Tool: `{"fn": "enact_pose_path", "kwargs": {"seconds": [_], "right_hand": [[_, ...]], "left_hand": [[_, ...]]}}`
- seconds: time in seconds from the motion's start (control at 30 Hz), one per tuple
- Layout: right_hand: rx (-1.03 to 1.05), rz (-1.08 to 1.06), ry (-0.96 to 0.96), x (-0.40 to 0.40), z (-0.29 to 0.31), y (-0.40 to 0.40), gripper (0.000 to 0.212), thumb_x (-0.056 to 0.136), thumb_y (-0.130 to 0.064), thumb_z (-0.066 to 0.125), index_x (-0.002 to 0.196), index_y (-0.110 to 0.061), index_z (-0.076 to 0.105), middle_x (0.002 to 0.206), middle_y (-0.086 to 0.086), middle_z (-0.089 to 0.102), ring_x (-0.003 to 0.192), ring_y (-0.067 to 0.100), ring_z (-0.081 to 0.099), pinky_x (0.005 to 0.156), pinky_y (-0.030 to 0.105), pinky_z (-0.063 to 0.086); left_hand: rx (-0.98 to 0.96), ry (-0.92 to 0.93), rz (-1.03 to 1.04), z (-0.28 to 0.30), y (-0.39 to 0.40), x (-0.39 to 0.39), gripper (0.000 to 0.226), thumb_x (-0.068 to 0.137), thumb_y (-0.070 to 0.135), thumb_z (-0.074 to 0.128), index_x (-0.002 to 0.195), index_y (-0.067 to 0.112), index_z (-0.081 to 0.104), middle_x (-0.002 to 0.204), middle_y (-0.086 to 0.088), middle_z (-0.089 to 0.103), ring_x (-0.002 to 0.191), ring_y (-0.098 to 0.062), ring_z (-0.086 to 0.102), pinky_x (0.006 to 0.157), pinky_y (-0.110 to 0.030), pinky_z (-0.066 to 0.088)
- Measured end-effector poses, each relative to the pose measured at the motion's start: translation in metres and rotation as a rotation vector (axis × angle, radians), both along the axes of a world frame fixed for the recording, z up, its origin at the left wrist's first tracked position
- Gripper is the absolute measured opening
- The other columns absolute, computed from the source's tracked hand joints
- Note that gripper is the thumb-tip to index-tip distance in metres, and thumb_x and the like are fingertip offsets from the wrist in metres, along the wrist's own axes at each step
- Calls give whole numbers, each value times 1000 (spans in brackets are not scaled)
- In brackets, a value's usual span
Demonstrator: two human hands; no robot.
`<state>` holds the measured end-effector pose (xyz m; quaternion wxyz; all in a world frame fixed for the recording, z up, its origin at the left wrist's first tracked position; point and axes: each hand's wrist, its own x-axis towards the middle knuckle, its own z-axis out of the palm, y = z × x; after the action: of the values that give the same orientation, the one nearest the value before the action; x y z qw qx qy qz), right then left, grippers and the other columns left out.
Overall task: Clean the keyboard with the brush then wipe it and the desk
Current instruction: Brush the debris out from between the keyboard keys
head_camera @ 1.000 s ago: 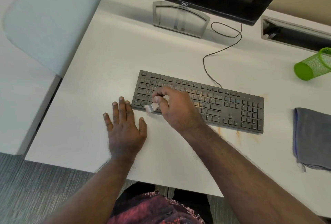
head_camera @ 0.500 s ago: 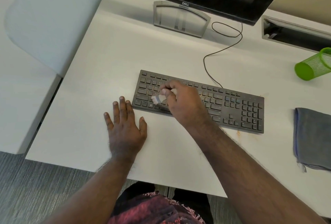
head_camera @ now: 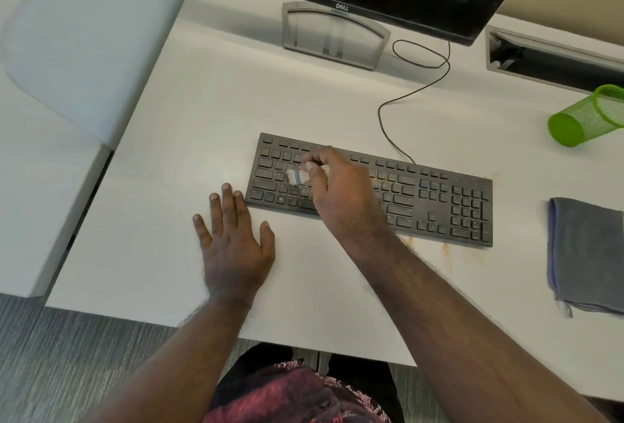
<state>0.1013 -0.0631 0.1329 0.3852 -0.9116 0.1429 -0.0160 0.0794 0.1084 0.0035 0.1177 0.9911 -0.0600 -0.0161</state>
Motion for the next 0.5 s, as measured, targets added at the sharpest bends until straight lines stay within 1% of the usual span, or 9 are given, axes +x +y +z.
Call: {"fn": "enact_pose_path", "kwargs": {"seconds": [0.1,0.17,0.23,0.3,0.33,0.43,0.47,0.5], "right_hand": [[-10,48,38,-5,0,4,17,101,-22,50,106,-17,65,69,-14,54,51,-15,48,42,10,34],[-15,68,74,-9,0,5,16,101,-22,50,105,-19,65,68,-14,57,51,-17,47,42,9,34],[-18,66,91,-10,-1,5,16,100,-24,51,106,-22,66,79,-10,67,50,-14,48,42,9,34],[-12,44,77,-8,1,4,17,100,-25,51,107,-22,66,90,-7,71,49,-9,49,42,10,34],[-9,33,56,-8,2,4,17,101,-25,51,108,-22,66,90,-8,70,51,-9,49,43,10,34],[-4,54,9,-10,4,6,17,101,-23,51,109,-19,66,87,-7,67,56,-20,47,46,7,36],[-8,78,20,-11,3,7,17,101,-22,51,109,-19,66,89,-7,68,56,-19,47,46,7,35],[-19,102,38,-14,2,8,17,101,-22,51,108,-20,66,92,-6,69,54,-16,48,44,9,33]], "left_hand": [[-1,13,3,0,1,0,76,97,45,31,158,1,27,170,-12,13,157,-32,11,125,-61,10],[-3,17,2,0,0,0,76,97,45,31,159,2,27,170,-12,13,157,-31,11,125,-61,9],[-3,25,-1,1,0,0,76,97,44,32,159,2,26,170,-12,13,157,-31,11,125,-60,9],[-2,27,-2,1,0,0,76,97,44,32,159,2,26,171,-12,12,158,-31,9,125,-59,7],[-5,27,-1,1,0,0,76,97,44,32,159,2,25,171,-12,12,158,-31,9,125,-59,7],[-5,35,-1,2,1,0,76,97,44,33,160,2,24,171,-12,10,158,-30,8,125,-59,6],[-2,40,-4,1,1,0,76,97,44,33,160,2,24,171,-11,10,158,-30,8,125,-59,6],[-1,44,-6,1,0,0,76,97,44,33,160,2,23,171,-11,10,158,-30,8,125,-59,7]]}}
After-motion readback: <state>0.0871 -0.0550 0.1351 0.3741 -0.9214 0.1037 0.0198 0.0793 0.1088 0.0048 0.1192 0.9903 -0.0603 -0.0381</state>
